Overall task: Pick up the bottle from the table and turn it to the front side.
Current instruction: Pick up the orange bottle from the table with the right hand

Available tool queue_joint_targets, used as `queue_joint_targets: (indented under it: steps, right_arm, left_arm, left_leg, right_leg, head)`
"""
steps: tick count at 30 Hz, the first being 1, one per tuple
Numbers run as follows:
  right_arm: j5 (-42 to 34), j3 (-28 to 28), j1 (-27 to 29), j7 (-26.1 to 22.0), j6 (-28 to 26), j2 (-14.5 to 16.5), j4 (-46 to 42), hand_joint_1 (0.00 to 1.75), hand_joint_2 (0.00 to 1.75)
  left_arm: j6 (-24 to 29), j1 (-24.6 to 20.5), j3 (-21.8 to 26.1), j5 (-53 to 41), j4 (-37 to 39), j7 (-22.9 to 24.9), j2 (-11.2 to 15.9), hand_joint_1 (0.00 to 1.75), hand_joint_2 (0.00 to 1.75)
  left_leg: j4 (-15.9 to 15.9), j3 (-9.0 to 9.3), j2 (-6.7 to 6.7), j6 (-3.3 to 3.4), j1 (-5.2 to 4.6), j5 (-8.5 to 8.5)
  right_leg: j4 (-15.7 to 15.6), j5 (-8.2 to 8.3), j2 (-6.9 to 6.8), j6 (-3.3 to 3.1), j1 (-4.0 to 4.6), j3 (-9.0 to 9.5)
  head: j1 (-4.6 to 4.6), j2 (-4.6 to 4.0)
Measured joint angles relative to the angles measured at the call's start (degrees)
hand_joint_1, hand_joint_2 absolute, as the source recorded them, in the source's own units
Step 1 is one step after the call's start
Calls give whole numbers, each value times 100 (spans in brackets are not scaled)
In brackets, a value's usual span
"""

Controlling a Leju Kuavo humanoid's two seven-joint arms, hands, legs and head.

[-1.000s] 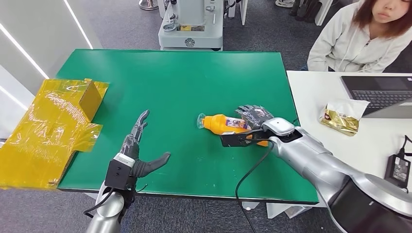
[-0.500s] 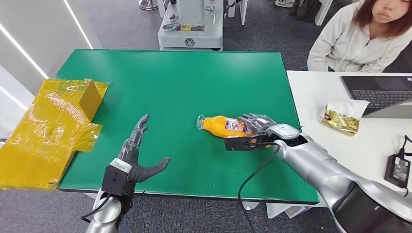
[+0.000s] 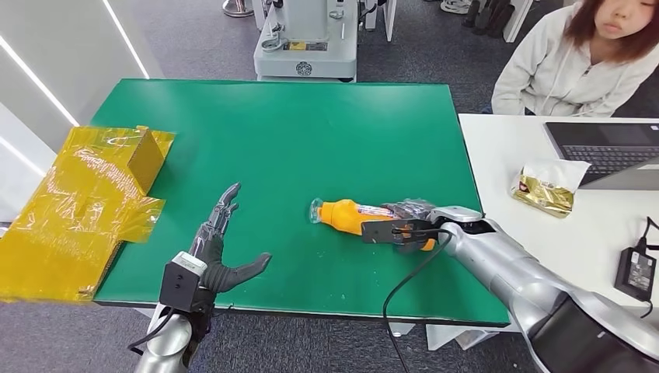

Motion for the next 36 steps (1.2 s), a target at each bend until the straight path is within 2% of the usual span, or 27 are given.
queue_joint_targets:
  steps: [9, 13, 19, 23, 28, 36]
  right_arm:
    - [39, -4, 90, -24, -435, 0, 9, 175, 175]
    - [-371, -172, 182, -285, -660, -10, -67, 175, 175]
    - [-1593, -931, 709, -1021, -934, -80, -567, 175, 175]
    - [-2214, -1668, 1426, -1425, -1482, -128, -1577, 175, 175]
    - [-2295, -2402, 2419, -1628, -2101, -72, -2886, 175, 175]
    - [-2032, -3057, 2849, -1786, -2233, 184, -3334, 175, 175]
  left_arm:
    - [31, 10, 0, 62, -7, -1, 19, 0, 175]
    - [93, 30, 0, 90, -22, -7, 31, 0, 175]
    - [186, 63, 0, 183, -48, -116, 60, 0, 175]
    - [257, 51, -2, 313, -48, -200, 115, 0, 175]
    - [344, 28, -21, 391, -48, -199, 189, 0, 175]
    - [-3, 2, -28, 673, -45, -37, 302, 0, 175]
  left_leg:
    - [3, 6, 0, 3, 0, 3]
    - [3, 7, 0, 3, 0, 3]
    - [2, 1, -2, 3, 0, 2]
    - [-2, -3, -9, 1, 1, -1]
    - [-6, -8, -9, -6, 1, -8]
    - [-6, -9, -7, -7, 0, -8]
  right_leg:
    - [0, 6, 1, 3, -1, 7]
    - [0, 6, 0, 2, 0, 7]
    - [0, 5, 0, 2, 0, 0]
    - [0, -4, -7, 3, 2, -3]
    - [1, -10, -7, 3, 1, -8]
    - [1, -9, -6, 2, 1, -9]
  head:
    - [0, 0]
    - [1, 0]
    - [1, 0]
    - [1, 0]
    - [0, 0]
    - [0, 0]
